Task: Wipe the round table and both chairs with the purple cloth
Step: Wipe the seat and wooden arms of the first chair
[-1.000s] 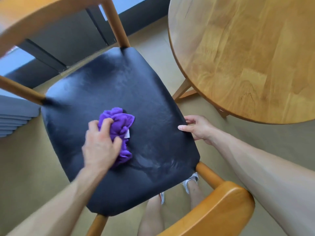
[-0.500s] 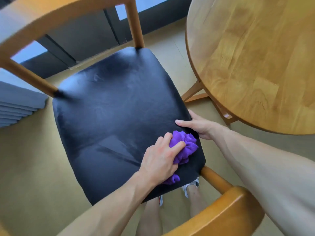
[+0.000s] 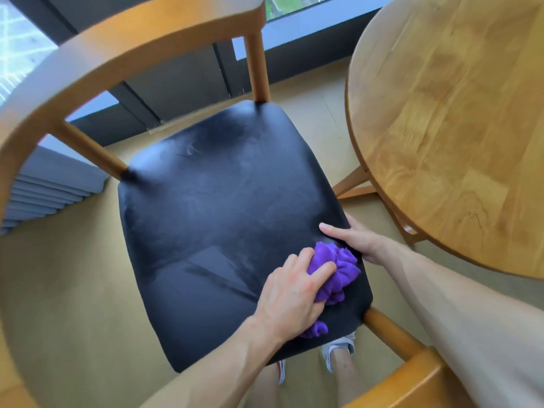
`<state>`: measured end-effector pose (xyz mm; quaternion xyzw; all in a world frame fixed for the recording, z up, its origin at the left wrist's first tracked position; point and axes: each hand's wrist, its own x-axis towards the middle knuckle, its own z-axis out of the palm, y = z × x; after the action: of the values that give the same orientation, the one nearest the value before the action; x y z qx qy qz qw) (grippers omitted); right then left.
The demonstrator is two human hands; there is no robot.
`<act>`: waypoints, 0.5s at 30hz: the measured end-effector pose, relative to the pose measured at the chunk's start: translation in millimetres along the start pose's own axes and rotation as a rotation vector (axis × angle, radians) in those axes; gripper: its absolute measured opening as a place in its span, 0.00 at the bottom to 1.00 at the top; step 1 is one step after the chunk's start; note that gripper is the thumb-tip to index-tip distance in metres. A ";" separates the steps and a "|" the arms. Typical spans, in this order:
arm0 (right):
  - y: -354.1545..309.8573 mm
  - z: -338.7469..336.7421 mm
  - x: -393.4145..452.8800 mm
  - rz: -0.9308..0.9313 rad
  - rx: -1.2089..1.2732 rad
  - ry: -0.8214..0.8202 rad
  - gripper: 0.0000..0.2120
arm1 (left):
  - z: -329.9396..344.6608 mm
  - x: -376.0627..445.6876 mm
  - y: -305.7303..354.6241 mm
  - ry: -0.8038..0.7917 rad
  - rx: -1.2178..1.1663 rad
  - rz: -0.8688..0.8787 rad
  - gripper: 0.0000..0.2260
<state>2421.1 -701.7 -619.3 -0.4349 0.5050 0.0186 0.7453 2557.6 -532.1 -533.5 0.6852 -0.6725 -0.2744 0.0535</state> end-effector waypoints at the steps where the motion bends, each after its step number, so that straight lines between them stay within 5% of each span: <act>1: -7.2 -3.4 3.4 -0.006 -0.006 -0.026 0.37 | -1.5 4.8 2.2 0.005 0.005 -0.014 0.20; 7: -17.3 -11.1 12.2 -0.008 -0.021 -0.022 0.28 | 10.6 25.4 27.5 0.048 0.034 -0.097 0.26; 15: -24.2 -3.5 5.1 -0.046 -0.137 0.110 0.26 | 4.3 -3.0 -2.0 -0.024 0.111 0.011 0.20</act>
<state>2432.3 -721.2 -608.4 -0.4967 0.5328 0.0122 0.6850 2557.6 -527.8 -537.1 0.6799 -0.6913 -0.2445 0.0087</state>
